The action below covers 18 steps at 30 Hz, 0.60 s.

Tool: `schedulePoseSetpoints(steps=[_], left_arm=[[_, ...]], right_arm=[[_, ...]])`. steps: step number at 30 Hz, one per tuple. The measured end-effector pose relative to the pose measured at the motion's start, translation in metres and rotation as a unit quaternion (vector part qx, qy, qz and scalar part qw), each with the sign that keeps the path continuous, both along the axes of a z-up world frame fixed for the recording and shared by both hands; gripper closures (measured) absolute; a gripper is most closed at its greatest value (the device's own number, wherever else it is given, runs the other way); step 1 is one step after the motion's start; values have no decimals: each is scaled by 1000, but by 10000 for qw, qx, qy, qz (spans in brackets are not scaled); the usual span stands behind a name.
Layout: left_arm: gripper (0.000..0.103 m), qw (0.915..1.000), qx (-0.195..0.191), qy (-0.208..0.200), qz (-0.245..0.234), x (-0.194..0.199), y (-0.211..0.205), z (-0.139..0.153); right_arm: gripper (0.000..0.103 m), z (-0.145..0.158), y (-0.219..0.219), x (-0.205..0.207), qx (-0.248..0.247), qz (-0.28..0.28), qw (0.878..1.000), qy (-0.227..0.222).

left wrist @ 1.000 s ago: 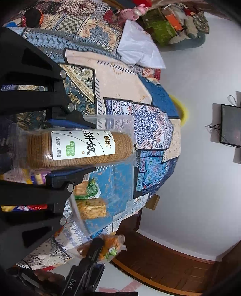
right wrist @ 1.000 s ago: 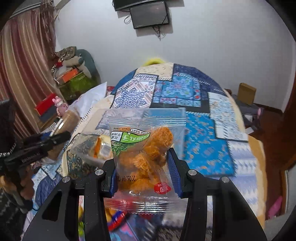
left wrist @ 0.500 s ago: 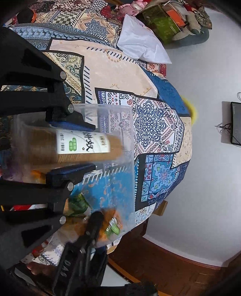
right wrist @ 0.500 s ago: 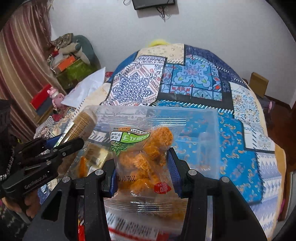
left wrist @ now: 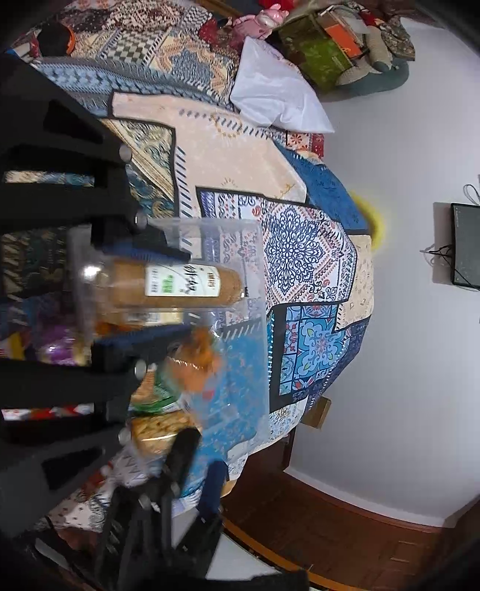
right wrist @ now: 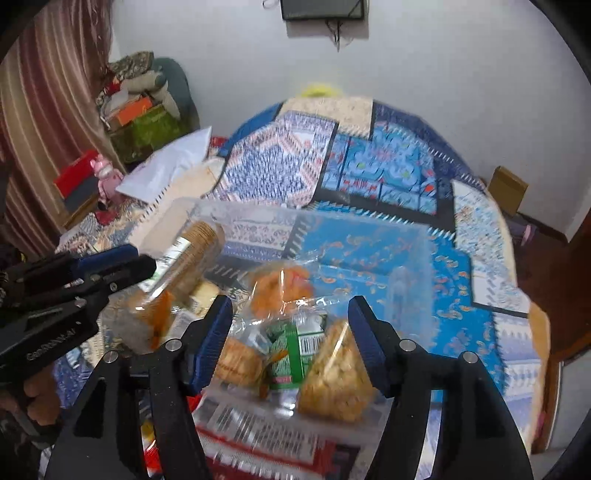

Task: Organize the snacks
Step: 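Place the cracker roll into the box with the left tool while the right drops the nugget bag, then grasp the green jelly cup with the left tool while the right grasps the cookie bag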

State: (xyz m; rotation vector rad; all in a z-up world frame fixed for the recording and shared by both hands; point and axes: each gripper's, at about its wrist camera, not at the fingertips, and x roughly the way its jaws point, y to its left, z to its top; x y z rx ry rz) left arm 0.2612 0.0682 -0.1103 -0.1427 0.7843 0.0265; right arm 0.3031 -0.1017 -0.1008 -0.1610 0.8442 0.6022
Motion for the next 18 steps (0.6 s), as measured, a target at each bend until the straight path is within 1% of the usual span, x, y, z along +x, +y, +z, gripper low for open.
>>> schedulePoseSetpoints(steps=[1, 2, 3, 6, 7, 8, 10, 12, 14, 18], left_arm=[[57, 10000, 44, -46, -10, -10, -1, 4], [52, 9999, 79, -93, -33, -18, -3, 8], [51, 9998, 127, -134, -60, -28, -5, 12], [45, 9994, 226, -222, -141, -58, -12, 23], [41, 9993, 231, -249, -175, -69, -14, 26], [37, 9991, 221, -281, -215, -81, -17, 29], [35, 9989, 199, -318, -267, -103, -22, 32], [33, 9989, 181, -302, -310, -122, -27, 32], [30, 9990, 159, -246, -335, -142, -32, 30], [30, 9990, 216, -189, -342, -172, -38, 22]], right_arm=[[41, 7, -5, -7, 43, 0, 10000, -55], [41, 13, -10, -13, 87, 3, 9999, -115], [40, 19, -14, -20, 115, 11, 9998, -166], [33, 34, -29, -44, 190, 13, 9994, -304], [28, 38, -35, -55, 217, 18, 9992, -344], [27, 41, -40, -65, 234, 5, 9990, -388], [26, 46, -50, -84, 280, -25, 9987, -434], [25, 47, -60, -101, 367, -29, 9986, -383], [25, 45, -66, -114, 418, -17, 9986, -315], [23, 33, -73, -142, 417, 13, 9989, -191]])
